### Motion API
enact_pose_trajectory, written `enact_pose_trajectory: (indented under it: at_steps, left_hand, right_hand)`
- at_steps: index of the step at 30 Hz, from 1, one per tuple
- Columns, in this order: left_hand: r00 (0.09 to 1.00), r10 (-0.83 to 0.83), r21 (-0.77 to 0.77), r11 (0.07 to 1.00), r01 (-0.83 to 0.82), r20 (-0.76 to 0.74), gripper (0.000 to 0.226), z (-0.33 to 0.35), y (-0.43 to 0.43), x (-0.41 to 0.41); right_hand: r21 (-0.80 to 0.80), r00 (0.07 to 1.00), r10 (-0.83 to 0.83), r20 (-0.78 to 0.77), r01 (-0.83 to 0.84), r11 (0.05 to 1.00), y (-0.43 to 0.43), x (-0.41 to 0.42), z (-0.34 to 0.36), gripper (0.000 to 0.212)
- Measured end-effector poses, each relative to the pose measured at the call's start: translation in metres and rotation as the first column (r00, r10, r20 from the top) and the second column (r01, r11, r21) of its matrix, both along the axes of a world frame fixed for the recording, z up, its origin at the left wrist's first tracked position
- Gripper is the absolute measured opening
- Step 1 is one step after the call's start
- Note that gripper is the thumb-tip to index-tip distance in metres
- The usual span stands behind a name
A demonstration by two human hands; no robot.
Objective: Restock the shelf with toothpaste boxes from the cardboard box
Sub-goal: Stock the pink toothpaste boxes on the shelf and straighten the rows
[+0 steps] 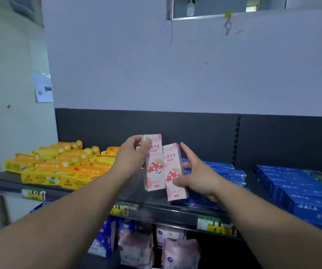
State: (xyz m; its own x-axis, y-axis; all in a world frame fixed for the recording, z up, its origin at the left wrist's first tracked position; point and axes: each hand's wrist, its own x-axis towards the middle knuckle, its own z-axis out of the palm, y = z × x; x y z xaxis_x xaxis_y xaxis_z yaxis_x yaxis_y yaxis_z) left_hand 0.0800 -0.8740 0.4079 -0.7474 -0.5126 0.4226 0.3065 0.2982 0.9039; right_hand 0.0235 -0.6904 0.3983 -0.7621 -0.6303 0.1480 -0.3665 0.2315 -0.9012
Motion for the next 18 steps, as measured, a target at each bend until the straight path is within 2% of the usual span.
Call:
enact_pose_trajectory:
  at_steps: [2,5,12,18]
  left_hand:
    - [0.999,-0.025,-0.026,0.999,0.025,0.022,0.026,0.008,-0.013,-0.004]
    - [0.996,-0.063,-0.036,0.997,0.065,0.061,0.027,0.017,-0.036,-0.012]
    - [0.968,-0.180,0.033,0.984,0.177,0.174,0.025,0.021,-0.089,-0.044]
    - [0.920,-0.317,0.007,0.946,0.324,0.231,0.023,0.021,-0.126,-0.069]
  right_hand:
    - [0.014,0.999,0.016,-0.030,-0.016,1.000,-0.013,-0.005,0.006,0.115]
    - [-0.033,0.999,0.022,-0.025,-0.023,0.999,-0.033,-0.015,0.015,0.116]
    - [-0.169,0.984,-0.167,-0.061,0.154,0.973,-0.083,-0.050,0.021,0.091]
    - [-0.032,0.955,-0.260,-0.140,0.258,0.966,-0.104,-0.077,0.019,0.068]
